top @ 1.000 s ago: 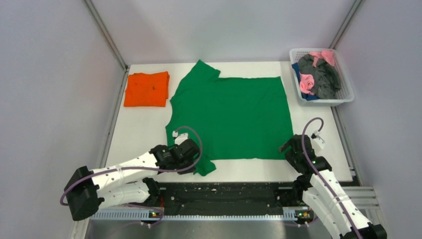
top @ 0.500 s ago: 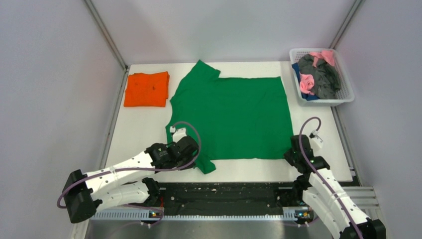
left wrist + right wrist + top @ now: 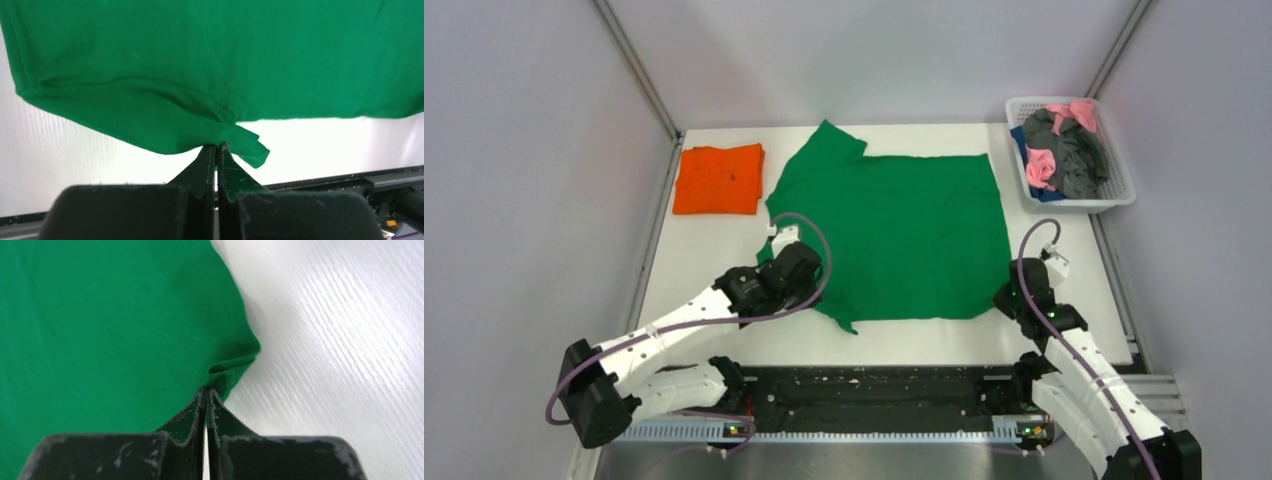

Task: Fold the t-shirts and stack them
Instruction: Grab the side of the flattened tshirt closest away from the robot with both arms, then fold the flattened tshirt in 1/3 of the way

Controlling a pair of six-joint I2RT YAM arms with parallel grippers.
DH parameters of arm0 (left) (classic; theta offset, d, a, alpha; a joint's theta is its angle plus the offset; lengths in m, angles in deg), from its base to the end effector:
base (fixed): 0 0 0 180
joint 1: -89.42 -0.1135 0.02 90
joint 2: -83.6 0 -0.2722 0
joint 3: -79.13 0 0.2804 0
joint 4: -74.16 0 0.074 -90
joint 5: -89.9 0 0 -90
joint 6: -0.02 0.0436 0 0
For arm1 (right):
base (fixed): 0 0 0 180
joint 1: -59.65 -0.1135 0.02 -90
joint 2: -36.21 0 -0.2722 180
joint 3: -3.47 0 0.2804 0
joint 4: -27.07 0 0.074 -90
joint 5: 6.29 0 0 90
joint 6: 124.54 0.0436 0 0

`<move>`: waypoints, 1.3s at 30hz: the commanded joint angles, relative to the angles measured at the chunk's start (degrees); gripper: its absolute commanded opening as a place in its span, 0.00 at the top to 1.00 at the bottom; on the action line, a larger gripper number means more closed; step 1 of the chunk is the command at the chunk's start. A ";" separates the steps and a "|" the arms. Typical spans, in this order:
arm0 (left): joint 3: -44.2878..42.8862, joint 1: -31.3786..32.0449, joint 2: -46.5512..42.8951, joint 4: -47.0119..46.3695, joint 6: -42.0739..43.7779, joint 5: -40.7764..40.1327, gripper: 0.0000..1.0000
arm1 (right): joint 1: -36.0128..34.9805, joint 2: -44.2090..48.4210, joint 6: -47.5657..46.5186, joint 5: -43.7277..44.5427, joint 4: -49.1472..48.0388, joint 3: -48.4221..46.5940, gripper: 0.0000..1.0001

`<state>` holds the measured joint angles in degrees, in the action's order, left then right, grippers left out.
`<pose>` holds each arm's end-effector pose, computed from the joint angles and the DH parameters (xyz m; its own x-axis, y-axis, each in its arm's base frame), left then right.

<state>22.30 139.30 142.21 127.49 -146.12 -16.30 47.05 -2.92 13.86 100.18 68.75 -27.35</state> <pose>0.1541 -0.1640 0.2421 -0.8189 -0.2657 -0.5087 -0.0871 0.9336 -0.3475 0.1596 0.0230 0.1561 -0.5197 0.6186 -0.5892 0.5382 0.7727 0.3366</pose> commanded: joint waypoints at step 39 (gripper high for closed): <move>-38.69 -33.78 41.39 -14.40 28.34 12.22 0.73 | 2.58 -40.41 -10.52 8.22 -20.40 -30.36 1.00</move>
<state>-9.74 108.71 177.42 111.80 -118.60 -5.68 49.04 -40.76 4.16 107.22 51.13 -53.84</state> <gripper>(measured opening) 0.177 0.004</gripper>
